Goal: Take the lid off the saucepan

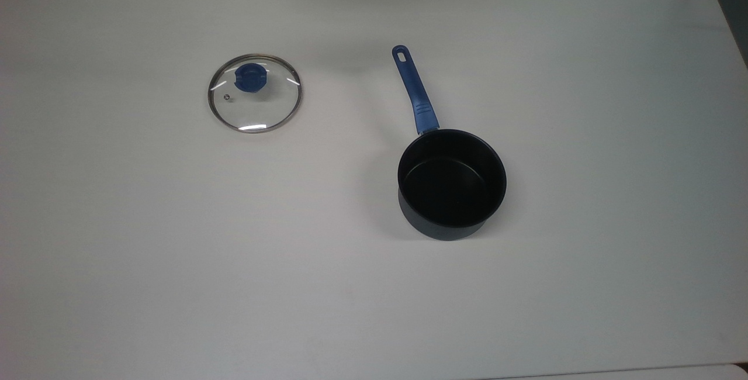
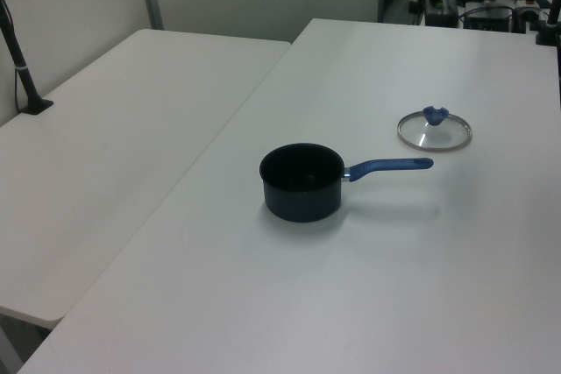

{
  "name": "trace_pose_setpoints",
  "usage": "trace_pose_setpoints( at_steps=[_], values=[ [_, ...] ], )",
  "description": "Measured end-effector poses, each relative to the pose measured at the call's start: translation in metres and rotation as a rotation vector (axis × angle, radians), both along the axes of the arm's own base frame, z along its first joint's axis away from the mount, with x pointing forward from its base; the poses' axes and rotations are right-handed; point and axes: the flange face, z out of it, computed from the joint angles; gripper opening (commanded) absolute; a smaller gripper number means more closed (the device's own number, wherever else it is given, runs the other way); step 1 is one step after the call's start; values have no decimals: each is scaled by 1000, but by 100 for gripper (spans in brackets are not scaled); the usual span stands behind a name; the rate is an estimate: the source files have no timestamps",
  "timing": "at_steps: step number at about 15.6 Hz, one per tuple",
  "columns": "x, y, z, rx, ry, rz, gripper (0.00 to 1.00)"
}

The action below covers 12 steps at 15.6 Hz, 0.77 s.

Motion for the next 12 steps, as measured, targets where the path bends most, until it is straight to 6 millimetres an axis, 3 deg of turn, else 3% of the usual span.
trace_pose_setpoints(
  at_steps=[4, 12],
  values=[
    [-14, 30, 17, 4, -1, 15, 100],
    [10, 21, -8, -80, -19, 159, 100]
  ],
)
